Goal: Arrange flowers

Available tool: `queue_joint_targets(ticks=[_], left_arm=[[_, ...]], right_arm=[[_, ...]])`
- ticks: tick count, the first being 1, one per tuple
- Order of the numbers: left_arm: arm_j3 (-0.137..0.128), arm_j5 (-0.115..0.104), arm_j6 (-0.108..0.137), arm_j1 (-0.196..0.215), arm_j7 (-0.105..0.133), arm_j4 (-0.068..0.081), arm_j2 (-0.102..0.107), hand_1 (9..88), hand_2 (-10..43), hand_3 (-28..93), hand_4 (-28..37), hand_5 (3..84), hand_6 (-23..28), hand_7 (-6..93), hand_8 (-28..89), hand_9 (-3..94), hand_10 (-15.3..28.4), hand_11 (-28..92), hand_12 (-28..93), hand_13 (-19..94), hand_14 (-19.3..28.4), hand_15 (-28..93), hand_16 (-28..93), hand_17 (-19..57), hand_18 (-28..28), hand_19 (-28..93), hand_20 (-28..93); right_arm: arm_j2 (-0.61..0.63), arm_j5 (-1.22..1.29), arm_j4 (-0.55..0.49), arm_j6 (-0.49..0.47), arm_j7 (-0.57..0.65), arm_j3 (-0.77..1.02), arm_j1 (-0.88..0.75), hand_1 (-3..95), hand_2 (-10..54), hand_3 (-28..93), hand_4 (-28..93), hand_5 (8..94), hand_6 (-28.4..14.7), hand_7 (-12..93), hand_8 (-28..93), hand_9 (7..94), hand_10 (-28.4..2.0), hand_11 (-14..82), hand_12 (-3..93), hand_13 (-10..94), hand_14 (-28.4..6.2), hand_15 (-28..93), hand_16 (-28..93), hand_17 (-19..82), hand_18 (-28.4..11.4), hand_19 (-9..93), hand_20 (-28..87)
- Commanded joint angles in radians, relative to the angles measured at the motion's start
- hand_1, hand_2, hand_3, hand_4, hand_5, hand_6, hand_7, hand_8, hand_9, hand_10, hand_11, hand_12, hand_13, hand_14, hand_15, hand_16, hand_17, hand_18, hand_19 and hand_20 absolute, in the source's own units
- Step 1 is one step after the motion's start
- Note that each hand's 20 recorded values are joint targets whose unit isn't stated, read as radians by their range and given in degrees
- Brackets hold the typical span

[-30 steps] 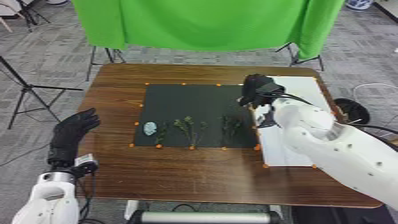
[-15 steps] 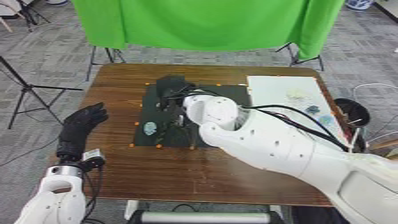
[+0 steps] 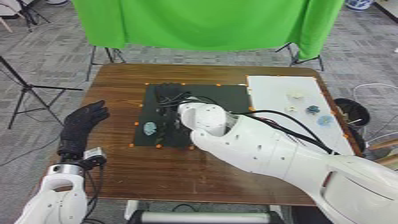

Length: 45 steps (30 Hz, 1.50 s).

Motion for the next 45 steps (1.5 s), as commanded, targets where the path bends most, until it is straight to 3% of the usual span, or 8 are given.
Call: queue_joint_targets(ticks=[1,7,14,19,23,40,45], left_arm=[[0.006,0.0,-0.013,0.009,0.001,-0.004,-0.011,19.9,-5.9,71,-28.3,50.6,1.3,18.1,-9,48.2,12.8,19,11,39,16.7,26,1,6.4,13.3,12,21],[0.008,0.005,-0.029,0.002,-0.006,-0.004,-0.007,19.8,-6.0,71,-28.3,50.4,1.5,17.9,-9,48.2,12.8,19,11,38,16.7,26,1,6.4,13.3,12,21],[0.01,0.003,-0.025,0.005,-0.006,-0.005,-0.006,19.6,-6.3,72,-28.3,50.2,1.6,17.7,-9,48.1,12.8,19,11,38,16.6,25,1,6.2,13.5,11,21],[0.011,0.003,-0.028,0.006,-0.007,-0.006,-0.003,19.6,-6.4,72,-28.3,50.2,1.6,17.6,-9,48.1,12.8,19,11,38,16.6,25,1,6.2,13.5,11,20],[0.013,0.004,-0.029,0.002,-0.006,-0.003,-0.004,19.6,-6.5,72,-28.3,50.1,1.7,17.5,-8,48.1,12.8,19,11,38,16.6,25,1,6.1,13.5,11,20],[0.011,0.003,-0.031,0.011,-0.012,-0.005,-0.008,19.7,-6.6,72,-28.3,50.1,1.7,17.6,-8,48.1,12.8,19,11,38,16.7,25,1,6.0,13.6,11,20],[0.003,0.006,-0.035,0.02,-0.019,-0.009,-0.008,19.8,-6.6,71,-28.3,50.1,1.7,17.6,-8,48.1,12.8,19,11,38,16.7,25,1,6.0,13.6,11,20]], right_arm=[[-0.012,-0.015,0.034,0.016,0.024,-0.002,0.009,60.7,-9.5,62,-22,76.5,1.9,34,6,87.8,-10.0,9.1,43.8,88,-2.9,64,35,62,-13.6,93,56],[-0.018,-0.01,0.026,0.005,0.04,-0.01,0.031,54.3,-9.5,62,-20,72.7,1.6,27,6,83.5,-10.2,12.2,37.1,87,-3.5,64,34,61,-14.2,93,57],[-0.04,-0.004,0.028,0.043,0.056,-0.022,0.06,50.2,-9.5,60,-19,72.6,0.9,22,6,80.3,-12.2,21.3,24.2,87,-4.3,64,34,60,-14.9,93,57],[-0.05,0.005,0.022,0.051,0.058,-0.028,0.066,42.8,-9.5,65,-18,71.0,0.8,20,4,79.0,-12.7,20.7,21.8,87,-4.7,64,34,60,-15.3,93,57],[-0.048,-0.002,0.019,0.036,0.05,-0.026,0.061,36.4,-9.5,70,-18,68.7,1.0,20,-9,76.4,-13.3,19.0,21.0,86,-4.9,63,34,59,-15.7,93,57],[-0.014,-0.022,0.014,-0.022,0.044,-0.023,0.029,36.3,-9.5,70,-18,68.0,0.9,20,-10,75.4,-13.5,18.6,20.7,85,-5.2,64,33,58,-15.9,93,56],[0.046,-0.013,-0.05,-0.019,0.049,-0.014,0.075,36.5,-9.5,70,-18,67.8,0.9,20,-10,74.4,-13.5,18.4,20.7,85,-5.1,64,33,58,-16.0,93,56]])
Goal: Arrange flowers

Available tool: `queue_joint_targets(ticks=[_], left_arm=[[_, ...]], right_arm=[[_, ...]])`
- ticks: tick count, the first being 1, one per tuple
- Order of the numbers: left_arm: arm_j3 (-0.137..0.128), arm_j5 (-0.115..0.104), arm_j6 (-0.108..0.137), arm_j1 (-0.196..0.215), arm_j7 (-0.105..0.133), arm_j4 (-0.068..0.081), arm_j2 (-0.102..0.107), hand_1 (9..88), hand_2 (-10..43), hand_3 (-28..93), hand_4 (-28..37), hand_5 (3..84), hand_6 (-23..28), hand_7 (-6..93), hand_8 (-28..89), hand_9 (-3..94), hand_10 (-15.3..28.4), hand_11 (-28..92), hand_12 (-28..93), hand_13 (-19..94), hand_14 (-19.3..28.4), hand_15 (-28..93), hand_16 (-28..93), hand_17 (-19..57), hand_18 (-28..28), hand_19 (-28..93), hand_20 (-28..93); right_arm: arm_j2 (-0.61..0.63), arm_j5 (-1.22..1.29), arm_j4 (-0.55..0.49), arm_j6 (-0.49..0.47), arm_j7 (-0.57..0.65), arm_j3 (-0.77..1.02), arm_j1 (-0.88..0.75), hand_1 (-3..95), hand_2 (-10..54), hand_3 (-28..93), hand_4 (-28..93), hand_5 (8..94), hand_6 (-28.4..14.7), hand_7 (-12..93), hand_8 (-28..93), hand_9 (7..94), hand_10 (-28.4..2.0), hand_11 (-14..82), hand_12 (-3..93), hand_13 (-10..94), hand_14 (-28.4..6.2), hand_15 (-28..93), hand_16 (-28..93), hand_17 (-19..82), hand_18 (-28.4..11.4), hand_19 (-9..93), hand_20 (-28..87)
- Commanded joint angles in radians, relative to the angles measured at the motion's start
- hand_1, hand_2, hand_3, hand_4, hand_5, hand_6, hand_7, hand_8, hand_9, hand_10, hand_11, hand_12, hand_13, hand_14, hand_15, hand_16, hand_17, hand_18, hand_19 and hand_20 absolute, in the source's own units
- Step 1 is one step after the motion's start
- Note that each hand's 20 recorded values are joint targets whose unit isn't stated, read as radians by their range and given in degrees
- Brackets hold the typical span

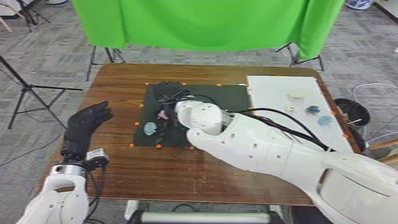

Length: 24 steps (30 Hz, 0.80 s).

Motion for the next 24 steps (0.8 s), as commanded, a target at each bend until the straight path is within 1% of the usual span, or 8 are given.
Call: queue_joint_targets(ticks=[1,9,13,14,15,16,19,24], left_arm=[[-0.008,0.005,-0.011,0.025,-0.015,-0.011,-0.004,19.8,-6.6,71,-28.3,50.1,1.7,17.7,-8,48.0,12.8,19,11,38,16.7,25,1,6.0,13.6,11,20],[-0.026,0.005,-0.009,0.049,-0.023,-0.02,-0.01,19.8,-6.6,71,-28.3,50.1,1.7,17.6,-8,48.1,12.8,19,11,38,16.7,25,1,6.0,13.6,11,20],[-0.028,0.007,-0.01,0.054,-0.024,-0.022,-0.013,19.8,-6.7,72,-28.3,50.1,1.7,17.6,-8,48.1,12.8,19,11,38,16.7,25,1,6.0,13.6,11,20],[-0.034,0.004,-0.003,0.063,-0.02,-0.028,-0.016,19.8,-6.7,72,-28.3,50.0,1.7,17.7,-8,48.0,12.8,19,11,38,16.7,25,1,6.0,13.6,11,20],[-0.03,0.002,-0.004,0.058,-0.017,-0.023,-0.016,19.7,-6.7,72,-28.3,50.0,1.7,17.7,-8,48.0,12.8,19,11,38,16.7,25,1,6.0,13.6,11,20],[-0.036,0.007,-0.006,0.062,-0.019,-0.026,-0.016,19.7,-6.8,72,-28.3,50.0,1.7,17.7,-8,48.1,12.8,19,11,38,16.7,25,1,6.0,13.6,11,20],[-0.04,0.004,-0.001,0.07,-0.015,-0.028,-0.018,19.8,-7.0,72,-28.3,50.1,1.8,17.5,-8,48.1,12.8,19,11,38,16.7,25,1,6.0,13.6,11,20],[-0.039,0.005,-0.003,0.077,-0.012,-0.03,-0.033,19.8,-7.0,72,-28.3,50.1,1.8,17.5,-8,48.1,12.9,19,11,38,16.7,25,1,6.1,13.5,11,20]], right_arm=[[0.089,-0.013,-0.09,-0.001,0.001,0.018,0.065,36.3,-9.5,70,-18,67.6,0.9,20,-10,74.1,-13.5,18.4,20.7,85,-5.2,64,33,58,-16.0,93,56],[0.399,0.052,-0.418,0.036,-0.008,0.178,0.074,34.1,-9.5,70,-18,64.9,0.8,19,-10,70.6,-14.0,17.1,20.6,82,-6.5,63,33,55,-16.6,93,54],[0.602,0.059,-0.561,0.047,-0.013,0.32,-0.013,31.6,-9.5,68,-17,62.7,0.3,18,-9,66.7,-14.5,15.5,20.7,78,-8.4,60,32,50,-17.9,90,50],[0.647,0.068,-0.589,0.04,-0.018,0.372,-0.048,30.7,-9.5,68,-17,61.7,-0.1,17,-9,65.7,-14.7,15.2,20.7,77,-8.9,59,32,50,-18.0,90,50],[0.7,0.07,-0.621,0.049,-0.009,0.423,-0.09,30.1,-9.5,68,-17,60.7,-0.4,17,-9,64.4,-14.8,14.7,20.7,77,-9.3,59,32,49,-18.2,90,50],[0.745,0.072,-0.647,0.056,0.0,0.481,-0.14,29.3,-9.5,68,-17,59.5,-0.7,16,-9,63.3,-15.0,14.2,20.7,76,-9.7,59,32,49,-18.3,90,50],[0.84,0.072,-0.712,0.052,0.021,0.738,-0.37,26.2,-9.5,66,-17,57.0,-1.6,14,-8,60.6,-15.9,12.1,20.6,75,-10.1,60,32,48,-18.6,89,50],[0.875,0.063,-0.745,0.063,0.074,1.137,-0.757,23.5,-9.5,64,-17,54.5,-2.3,12,-7,59.5,-16.7,10.4,20.5,74,-10.7,60,32,48,-19.2,90,50]])
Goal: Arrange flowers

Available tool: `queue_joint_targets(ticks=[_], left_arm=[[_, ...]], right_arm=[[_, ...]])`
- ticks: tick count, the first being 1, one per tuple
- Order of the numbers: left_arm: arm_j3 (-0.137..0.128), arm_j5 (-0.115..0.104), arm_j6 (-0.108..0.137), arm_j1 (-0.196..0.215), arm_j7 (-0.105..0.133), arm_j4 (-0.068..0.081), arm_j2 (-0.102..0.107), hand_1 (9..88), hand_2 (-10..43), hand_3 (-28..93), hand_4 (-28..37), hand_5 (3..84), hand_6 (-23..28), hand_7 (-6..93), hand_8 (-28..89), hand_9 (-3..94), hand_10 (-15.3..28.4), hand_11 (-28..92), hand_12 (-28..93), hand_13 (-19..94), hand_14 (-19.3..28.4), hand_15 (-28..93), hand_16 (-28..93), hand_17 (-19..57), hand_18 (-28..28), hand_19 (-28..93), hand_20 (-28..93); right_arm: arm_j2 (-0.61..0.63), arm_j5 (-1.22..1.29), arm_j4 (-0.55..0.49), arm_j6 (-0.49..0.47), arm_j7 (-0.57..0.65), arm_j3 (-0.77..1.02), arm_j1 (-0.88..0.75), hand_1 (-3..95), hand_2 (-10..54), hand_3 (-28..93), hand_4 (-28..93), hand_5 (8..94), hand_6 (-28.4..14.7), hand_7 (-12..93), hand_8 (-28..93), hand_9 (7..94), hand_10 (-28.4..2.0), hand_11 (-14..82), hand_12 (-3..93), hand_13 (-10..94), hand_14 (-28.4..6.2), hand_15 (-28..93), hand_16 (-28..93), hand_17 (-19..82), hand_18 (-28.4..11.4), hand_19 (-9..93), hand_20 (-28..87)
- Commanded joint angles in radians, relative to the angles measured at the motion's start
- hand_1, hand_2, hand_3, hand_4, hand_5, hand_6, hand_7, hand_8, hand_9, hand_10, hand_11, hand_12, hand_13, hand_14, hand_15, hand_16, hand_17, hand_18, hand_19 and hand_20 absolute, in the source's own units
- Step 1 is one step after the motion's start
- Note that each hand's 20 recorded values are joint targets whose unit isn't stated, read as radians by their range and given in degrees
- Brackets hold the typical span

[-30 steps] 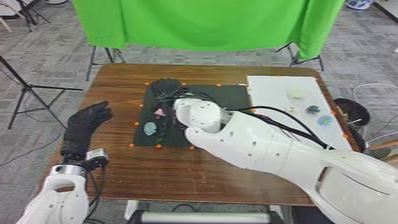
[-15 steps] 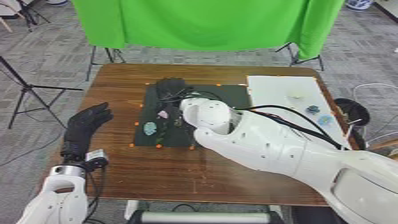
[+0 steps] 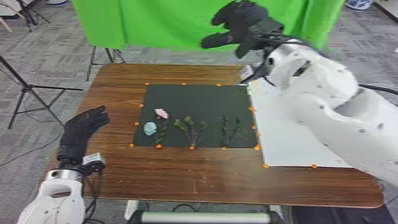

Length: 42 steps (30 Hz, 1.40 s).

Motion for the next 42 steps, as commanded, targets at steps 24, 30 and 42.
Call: queue_joint_targets(ticks=[24,30,42], left_arm=[[0.0,0.004,0.005,0.043,0.004,-0.019,-0.039,19.9,-6.9,72,-28.3,50.0,1.7,17.7,-8,48.3,12.9,19,11,38,16.7,25,1,6.0,13.6,11,20],[0.004,0.007,-0.004,0.045,-0.004,-0.019,-0.044,20.0,-6.8,72,-28.3,50.1,1.7,17.7,-9,48.3,12.9,19,11,38,16.7,25,1,6.0,13.6,11,20],[0.0,0.005,-0.006,0.053,-0.014,-0.02,-0.045,20.1,-6.5,71,-28.3,50.1,1.6,17.7,-9,48.4,12.8,19,11,38,16.7,25,1,6.0,13.6,11,20]], right_arm=[[0.18,0.013,0.269,-0.058,0.234,0.617,-0.732,23.8,-9.5,64,-16,55.5,-1.7,13,-6,63.4,-16.6,13.7,21.2,77,-10.8,63,31,50,-20.1,93,48],[0.17,0.034,0.291,-0.06,0.246,0.594,-0.729,24.0,-9.5,64,-16,55.5,-1.6,13,-6,64.4,-16.4,14.3,21.3,77,-10.4,63,32,50,-20.0,93,48],[0.138,0.059,0.298,-0.046,0.262,0.543,-0.764,29.6,-9.5,67,-16,59.1,-0.9,16,-7,70.0,-15.1,18.8,21.9,79,-9.4,64,31,52,-19.0,93,48]])
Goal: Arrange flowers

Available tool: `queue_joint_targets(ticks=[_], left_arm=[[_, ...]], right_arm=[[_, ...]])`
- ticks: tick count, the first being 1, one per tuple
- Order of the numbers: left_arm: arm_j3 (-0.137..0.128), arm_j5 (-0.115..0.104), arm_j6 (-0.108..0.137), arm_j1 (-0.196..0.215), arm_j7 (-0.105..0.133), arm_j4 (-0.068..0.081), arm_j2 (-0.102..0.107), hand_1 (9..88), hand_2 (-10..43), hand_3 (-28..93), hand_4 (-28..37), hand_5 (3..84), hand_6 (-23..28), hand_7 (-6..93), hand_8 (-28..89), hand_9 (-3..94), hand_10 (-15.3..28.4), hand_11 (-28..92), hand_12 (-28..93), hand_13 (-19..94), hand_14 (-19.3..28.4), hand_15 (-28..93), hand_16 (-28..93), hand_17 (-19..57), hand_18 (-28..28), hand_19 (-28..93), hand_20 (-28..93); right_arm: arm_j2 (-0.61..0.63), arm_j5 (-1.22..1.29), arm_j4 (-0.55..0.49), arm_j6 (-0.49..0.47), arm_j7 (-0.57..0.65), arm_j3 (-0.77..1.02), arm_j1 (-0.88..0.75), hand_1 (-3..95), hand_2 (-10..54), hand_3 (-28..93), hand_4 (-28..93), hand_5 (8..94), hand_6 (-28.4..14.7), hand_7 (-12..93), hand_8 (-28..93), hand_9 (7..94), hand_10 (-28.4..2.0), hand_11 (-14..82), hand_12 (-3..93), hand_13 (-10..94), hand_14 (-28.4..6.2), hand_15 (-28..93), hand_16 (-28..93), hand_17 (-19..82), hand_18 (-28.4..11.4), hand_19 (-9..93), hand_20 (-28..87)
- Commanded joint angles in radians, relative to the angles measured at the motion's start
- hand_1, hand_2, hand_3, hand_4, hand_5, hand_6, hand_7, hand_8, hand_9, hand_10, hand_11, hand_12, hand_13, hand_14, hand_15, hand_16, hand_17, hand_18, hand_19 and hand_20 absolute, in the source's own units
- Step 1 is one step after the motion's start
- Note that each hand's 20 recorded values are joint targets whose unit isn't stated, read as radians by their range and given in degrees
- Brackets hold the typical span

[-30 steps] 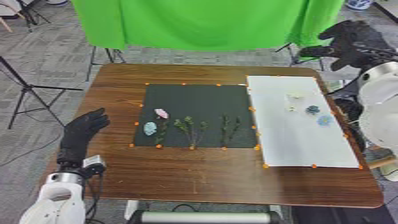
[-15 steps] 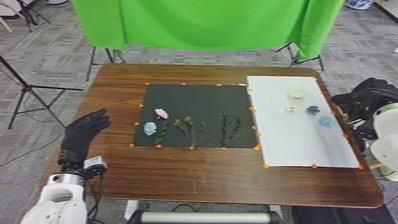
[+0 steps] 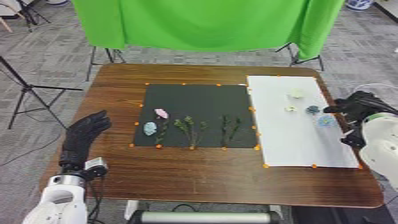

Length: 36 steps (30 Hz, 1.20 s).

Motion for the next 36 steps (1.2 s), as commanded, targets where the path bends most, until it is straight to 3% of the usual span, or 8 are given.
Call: queue_joint_targets(ticks=[1,10,13,16,27,30,36], left_arm=[[0.001,0.002,-0.006,0.021,-0.012,-0.004,-0.011,20.2,-6.5,71,-28.3,50.1,1.6,17.7,-9,48.3,12.9,19,11,38,16.7,25,1,6.0,13.6,11,20],[0.005,0.003,-0.01,0.016,-0.017,-0.001,-0.009,20.6,-6.4,71,-28.3,50.2,1.5,17.9,-9,48.3,12.9,19,11,38,16.6,25,1,6.0,13.6,11,20],[0.002,0.003,-0.011,0.021,-0.016,-0.004,-0.011,20.7,-6.4,71,-28.3,50.2,1.5,17.9,-9,48.3,12.8,19,11,38,16.6,25,1,6.0,13.6,11,20],[-0.001,0.001,-0.003,0.025,-0.011,-0.006,-0.012,21.0,-6.3,71,-28.3,50.2,1.6,17.8,-9,48.3,12.8,19,11,38,16.6,25,1,6.0,13.6,11,20],[-0.008,-0.006,0.003,0.027,-0.004,-0.008,-0.005,21.4,-6.2,72,-28.2,50.2,1.6,17.7,-9,48.3,12.8,19,11,38,16.6,25,1,6.0,13.5,11,20],[-0.009,-0.007,0.006,0.026,-0.005,-0.008,-0.001,21.4,-6.1,72,-28.3,50.2,1.6,17.7,-9,48.3,12.8,19,11,38,16.6,25,1,6.0,13.5,11,20],[-0.013,-0.009,0.008,0.032,-0.005,-0.013,0.0,21.4,-6.1,72,-28.3,50.2,1.6,17.7,-9,48.3,12.8,19,11,38,16.6,25,1,6.0,13.5,11,20]], right_arm=[[-0.023,0.004,0.008,0.013,0.016,-0.055,-0.021,29.9,-9.5,67,-16,59.2,-0.9,16,-7,70.3,-14.9,19.1,21.9,79,-9.3,64,32,52,-19.0,93,48],[-0.032,-0.028,0.033,0.117,0.029,-0.16,0.033,38.2,-9.5,68,-18,63.2,0.3,19,-9,75.5,-13.9,23.9,22.9,83,-7.2,65,32,56,-17.4,93,51],[-0.021,-0.036,0.028,0.134,0.029,-0.174,0.034,49.9,-9.5,61,-19,70.2,-0.1,23,7,80.8,-12.3,28.6,24.7,85,-5.8,65,33,59,-16.4,93,54],[-0.003,-0.024,0.009,0.08,0.029,-0.158,0.045,55.7,-9.4,62,-20,76.9,-0.5,26,11,85.9,-11.0,29.7,31.1,88,-4.8,65,33,62,-15.7,93,55],[0.084,-0.051,-0.156,0.033,-0.013,-0.035,0.097,56.9,-9.5,63,-18,80.7,-1.4,25,12,88.7,-9.8,30.7,33.7,90,-3.8,64,34,63,-15.1,93,56],[0.088,-0.024,-0.188,0.013,-0.035,-0.099,0.213,56.7,-9.5,63,-17,81.1,-1.4,25,12,88.9,-9.7,30.6,33.7,90,-3.8,64,34,63,-15.0,93,56],[0.002,0.133,-0.133,-0.054,-0.114,-0.507,0.663,56.4,-9.5,63,-17,81.4,-1.3,24,12,89.0,-9.9,30.1,33.4,90,-3.7,64,35,63,-15.0,93,56]])
